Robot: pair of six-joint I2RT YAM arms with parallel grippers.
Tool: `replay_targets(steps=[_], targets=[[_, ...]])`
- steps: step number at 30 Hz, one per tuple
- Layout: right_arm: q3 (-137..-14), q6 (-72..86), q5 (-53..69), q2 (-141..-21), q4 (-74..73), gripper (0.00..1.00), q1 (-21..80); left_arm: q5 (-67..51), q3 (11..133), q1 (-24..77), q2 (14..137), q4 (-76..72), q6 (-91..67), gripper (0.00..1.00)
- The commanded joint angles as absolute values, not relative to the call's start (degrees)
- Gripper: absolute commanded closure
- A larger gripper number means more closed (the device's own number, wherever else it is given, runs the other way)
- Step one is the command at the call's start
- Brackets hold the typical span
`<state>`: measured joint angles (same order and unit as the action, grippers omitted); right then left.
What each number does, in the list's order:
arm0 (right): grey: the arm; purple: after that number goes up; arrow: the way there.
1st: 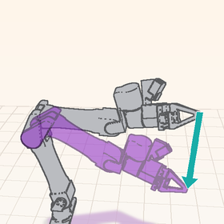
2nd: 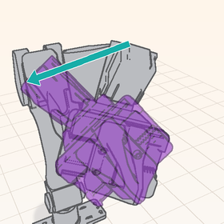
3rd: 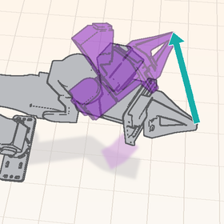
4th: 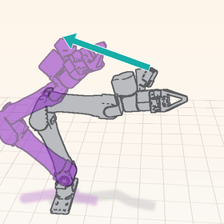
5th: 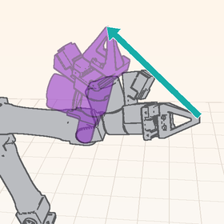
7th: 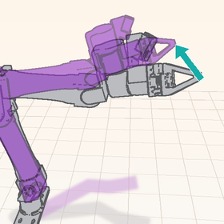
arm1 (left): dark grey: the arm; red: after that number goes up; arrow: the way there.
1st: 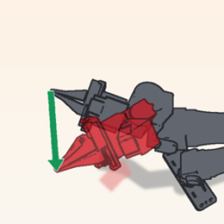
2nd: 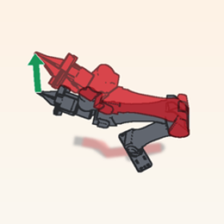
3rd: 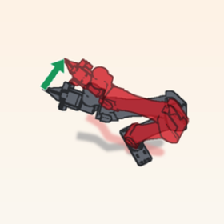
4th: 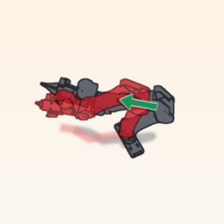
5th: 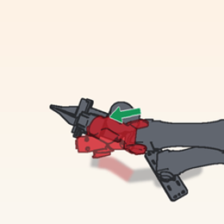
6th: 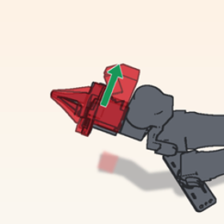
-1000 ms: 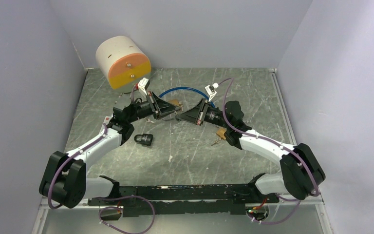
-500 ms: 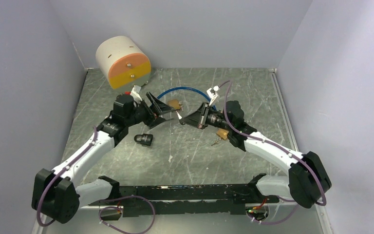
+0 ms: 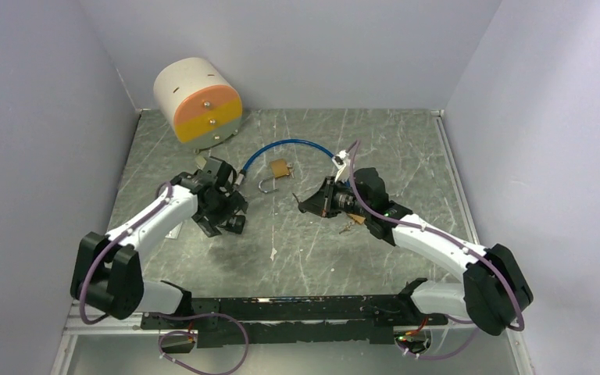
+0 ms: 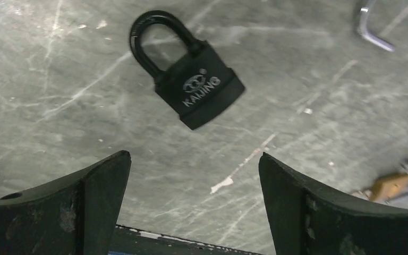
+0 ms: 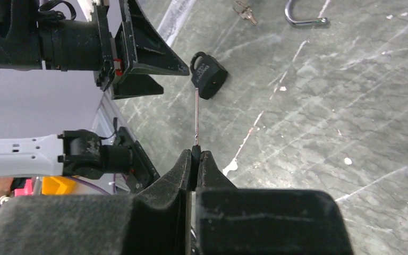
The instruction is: Unlock with the key
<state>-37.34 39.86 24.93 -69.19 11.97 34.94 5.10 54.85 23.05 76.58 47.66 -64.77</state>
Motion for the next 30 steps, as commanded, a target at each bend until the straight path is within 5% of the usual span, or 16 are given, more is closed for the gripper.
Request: replay_targets(steps=[1,21,26,30], targets=[[-40.56,35.85,23.20,-70.84,10.38,1.00,34.63,9.86,54.50,22.94,80.15,49.46,-69.67,0.06],[-41.75,35.78,26.18,-74.86,10.99,1.00,34.37,14.77,57.13,22.84,95.13,43.99,-73.61,0.11],[-41.97,36.32,26.09,-75.63,10.96,1.00,34.41,13.61,55.13,22.85,94.40,40.69,-71.67,0.34],[-40.90,37.96,26.18,-75.21,12.43,1.00,34.37,9.17,54.15,22.85,91.42,36.56,-68.60,0.68]])
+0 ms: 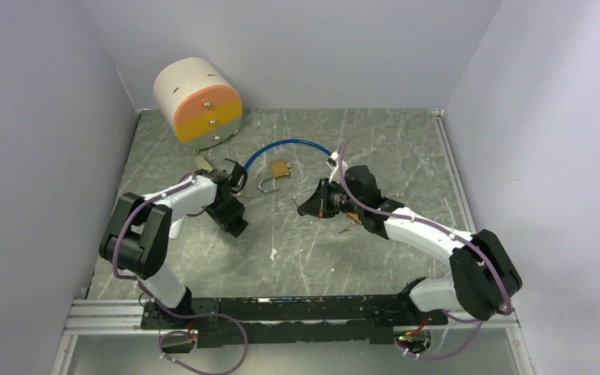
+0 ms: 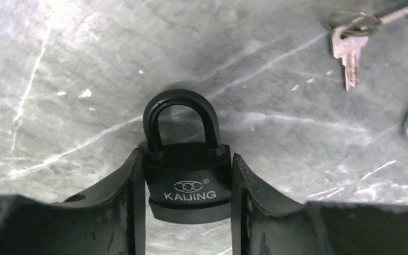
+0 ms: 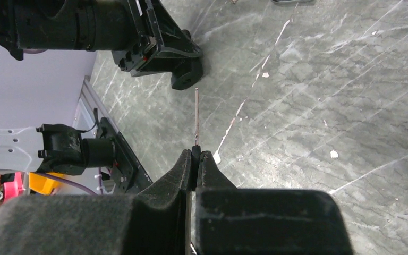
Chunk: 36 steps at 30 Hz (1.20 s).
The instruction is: Unlock with the key
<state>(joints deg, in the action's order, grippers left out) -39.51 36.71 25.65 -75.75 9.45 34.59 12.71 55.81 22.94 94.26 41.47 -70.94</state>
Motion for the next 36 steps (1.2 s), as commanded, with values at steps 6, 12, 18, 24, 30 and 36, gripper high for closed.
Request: replay_targets(steps=[6,12,18,24,30,36], targets=[[-40.15,38.31,25.59,-73.33,12.78,1.00,33.90,-3.04,56.12,22.69,83.50,33.06,-63.90,0.85],[-40.40,38.12,25.87,-71.93,12.12,1.00,33.69,-16.14,53.57,22.50,77.13,25.67,-65.79,0.86],[-41.30,35.81,26.11,-67.72,9.10,1.00,33.58,-26.31,53.54,21.83,71.41,20.33,-74.16,0.86],[-43.63,32.20,33.59,-63.42,6.49,1.00,33.87,-31.84,56.42,21.37,67.93,23.28,-82.24,0.86],[-47.91,30.40,41.81,-64.47,2.37,1.00,35.55,-33.81,55.68,21.32,65.69,24.70,-85.07,0.86],[-52.85,26.70,43.50,-67.91,-5.03,1.00,39.00,-33.43,57.09,21.36,65.76,26.70,-84.09,0.86]])
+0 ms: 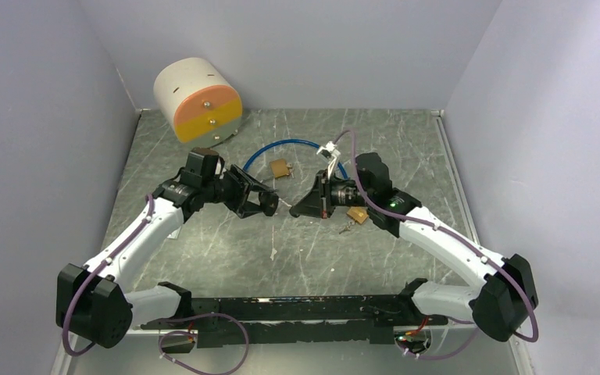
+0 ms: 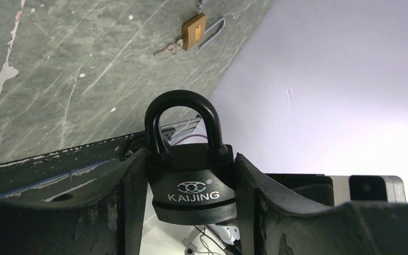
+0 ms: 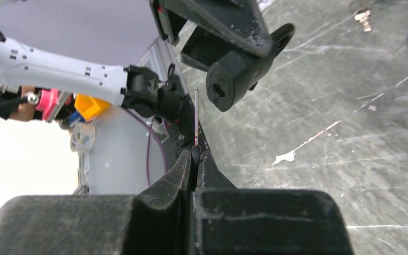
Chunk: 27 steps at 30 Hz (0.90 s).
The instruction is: Unlock with the key
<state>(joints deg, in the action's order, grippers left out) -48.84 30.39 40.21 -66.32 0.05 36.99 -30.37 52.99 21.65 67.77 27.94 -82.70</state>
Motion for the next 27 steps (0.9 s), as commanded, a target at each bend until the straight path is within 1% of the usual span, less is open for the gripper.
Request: replay_targets(steps=[1,7,14,27], targets=[[-53.32,26.27,43.24,-68.42,-5.71,1.00,39.54,-33.33,57.20,21.34,65.68,26.71,-83.97,0.86],[-55.33,24.57,40.32,-70.58,-9.69,1.00,41.29,-32.68,56.63,21.34,64.98,26.82,-83.57,0.86],[-57.90,26.68,35.78,-72.51,-10.73,1.00,41.33,-32.48,53.90,21.42,63.76,24.43,-83.41,0.86],[-57.76,27.99,36.74,-72.69,-8.52,1.00,41.40,-31.71,52.63,21.49,64.21,23.20,-83.17,0.86]])
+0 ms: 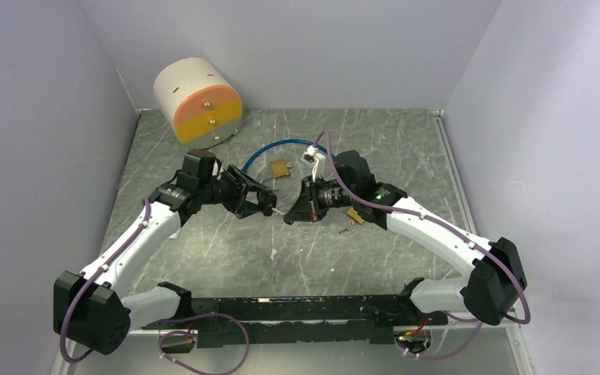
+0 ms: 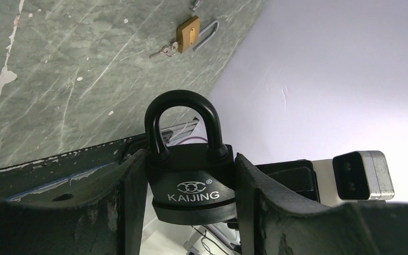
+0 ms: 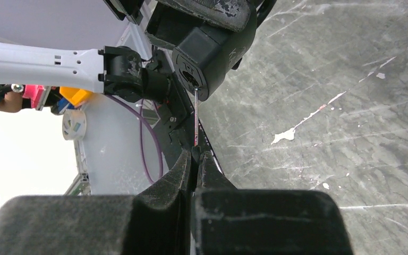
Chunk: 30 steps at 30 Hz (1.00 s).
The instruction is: Unlock with the key
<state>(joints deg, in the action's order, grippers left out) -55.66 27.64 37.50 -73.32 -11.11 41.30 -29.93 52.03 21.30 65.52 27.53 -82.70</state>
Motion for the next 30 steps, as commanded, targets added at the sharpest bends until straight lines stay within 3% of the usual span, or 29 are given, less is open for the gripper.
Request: replay_targets(steps=[1,30], targets=[[-57.60,28.08,36.22,-72.43,-8.34,1.00,41.35,-31.58,52.72,21.53,64.32,23.37,-83.03,0.86],[-60.08,28.48,34.16,-75.96,-9.44,1.00,41.36,-31.20,52.11,21.68,65.03,22.57,-83.37,0.86]])
